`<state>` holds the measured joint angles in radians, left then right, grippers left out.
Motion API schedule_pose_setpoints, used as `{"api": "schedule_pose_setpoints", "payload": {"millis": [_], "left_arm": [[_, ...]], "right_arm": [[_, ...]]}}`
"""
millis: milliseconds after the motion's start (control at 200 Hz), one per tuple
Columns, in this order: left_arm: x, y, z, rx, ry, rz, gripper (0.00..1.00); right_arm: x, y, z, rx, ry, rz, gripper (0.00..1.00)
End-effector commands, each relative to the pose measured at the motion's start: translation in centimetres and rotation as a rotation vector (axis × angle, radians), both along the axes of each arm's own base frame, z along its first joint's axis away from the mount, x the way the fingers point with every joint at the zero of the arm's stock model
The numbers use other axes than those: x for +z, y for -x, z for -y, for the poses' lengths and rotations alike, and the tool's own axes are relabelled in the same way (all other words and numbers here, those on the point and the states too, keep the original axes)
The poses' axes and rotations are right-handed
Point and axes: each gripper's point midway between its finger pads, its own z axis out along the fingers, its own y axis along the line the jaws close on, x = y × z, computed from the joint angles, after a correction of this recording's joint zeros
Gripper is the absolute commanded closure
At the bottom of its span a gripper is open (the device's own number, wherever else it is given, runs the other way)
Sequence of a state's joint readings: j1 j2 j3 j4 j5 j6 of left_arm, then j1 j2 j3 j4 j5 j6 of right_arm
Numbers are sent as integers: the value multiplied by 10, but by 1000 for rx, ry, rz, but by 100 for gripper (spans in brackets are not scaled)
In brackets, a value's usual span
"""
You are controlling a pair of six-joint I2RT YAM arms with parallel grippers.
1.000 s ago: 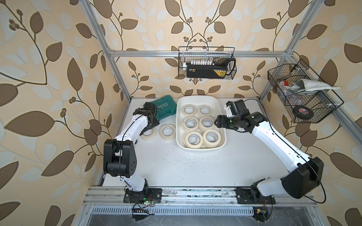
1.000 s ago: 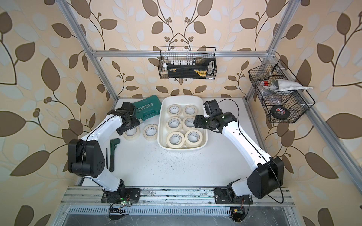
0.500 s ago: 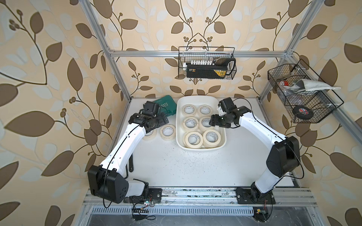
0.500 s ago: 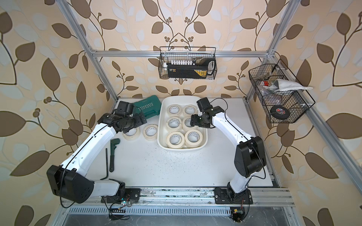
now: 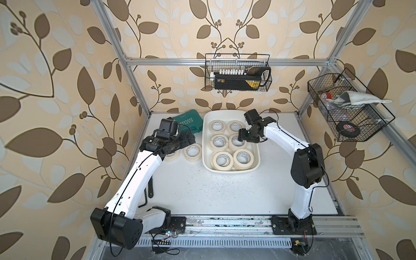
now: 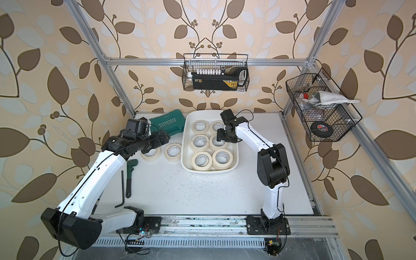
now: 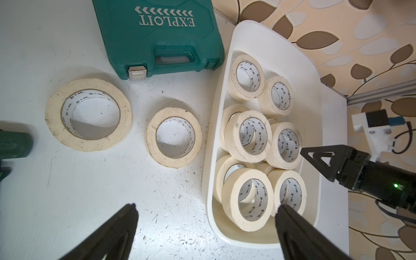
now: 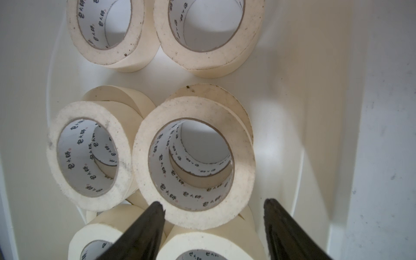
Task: Take out the art tape in the storage box
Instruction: Pick up the art tape from the storage box.
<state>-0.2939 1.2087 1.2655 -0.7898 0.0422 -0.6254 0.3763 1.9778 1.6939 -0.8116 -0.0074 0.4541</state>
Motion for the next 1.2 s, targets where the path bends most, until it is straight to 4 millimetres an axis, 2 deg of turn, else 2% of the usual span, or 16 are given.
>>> {"api": "schedule_pose_setpoints", "payload": {"millis": [0, 325, 505, 665, 1005, 1100, 1195], "left_arm": [[2, 1, 5, -36, 14, 15, 1], [-3, 1, 5, -34, 13, -4, 1], [-5, 1, 5, -32, 13, -9, 1], [-5, 1, 5, -29, 15, -14, 1], [-2, 4, 6, -30, 26, -21, 1], [1, 6, 6, -32, 28, -14, 1], [3, 7, 6, -41, 30, -2, 1]], "right_arm": [[-7, -10, 6, -28, 28, -6, 32], [-27, -18, 12, -48, 39, -38, 42], [-36, -19, 12, -48, 32, -54, 56], [-37, -19, 11, -43, 24, -53, 69], [-41, -20, 9, -45, 2, -59, 80], [-37, -21, 11, -54, 0, -50, 84], [-28, -21, 11, -53, -8, -34, 95]]}}
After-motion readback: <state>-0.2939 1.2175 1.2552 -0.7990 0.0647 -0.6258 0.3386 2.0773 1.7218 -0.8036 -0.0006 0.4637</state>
